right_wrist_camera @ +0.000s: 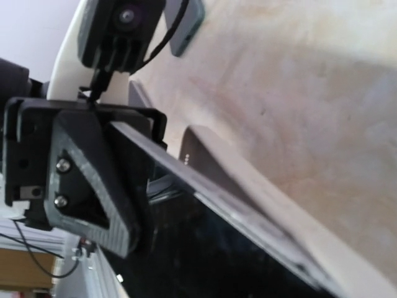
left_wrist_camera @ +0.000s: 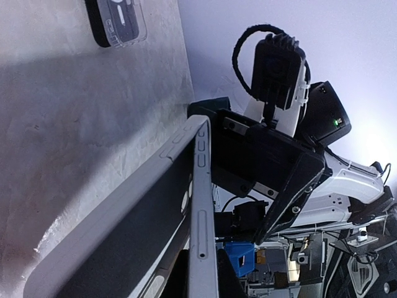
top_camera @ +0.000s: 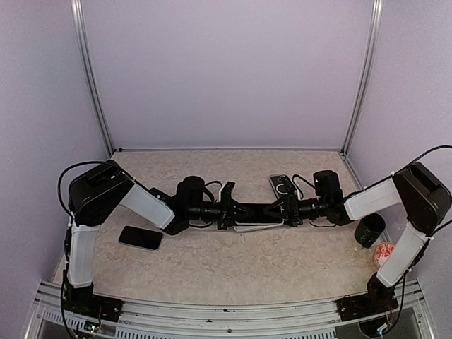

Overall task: Put the phone into the phone case
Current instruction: Install the phone on the phone case.

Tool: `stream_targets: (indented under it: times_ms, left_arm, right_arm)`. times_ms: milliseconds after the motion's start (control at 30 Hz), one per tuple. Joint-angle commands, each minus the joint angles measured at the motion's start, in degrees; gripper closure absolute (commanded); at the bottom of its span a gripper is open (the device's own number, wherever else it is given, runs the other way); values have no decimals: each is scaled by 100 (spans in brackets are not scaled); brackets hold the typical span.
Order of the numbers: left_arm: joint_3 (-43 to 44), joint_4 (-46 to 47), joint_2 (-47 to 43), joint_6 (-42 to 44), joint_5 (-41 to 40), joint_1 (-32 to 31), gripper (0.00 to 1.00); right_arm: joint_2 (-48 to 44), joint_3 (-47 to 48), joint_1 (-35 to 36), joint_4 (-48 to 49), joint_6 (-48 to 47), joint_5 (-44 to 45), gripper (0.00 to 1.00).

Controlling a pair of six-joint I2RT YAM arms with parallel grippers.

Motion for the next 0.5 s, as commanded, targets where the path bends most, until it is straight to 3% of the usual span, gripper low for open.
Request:
stream_targets:
  times_ms: [0, 467]
  left_arm:
    - [355, -521, -369, 607, -19, -104, 100]
    - [631, -1341, -555, 982, -149, -182, 100]
  right_arm:
    - [108, -93, -51, 681, 256, -480, 23]
    - [47, -302, -51, 1704, 627, -914, 42]
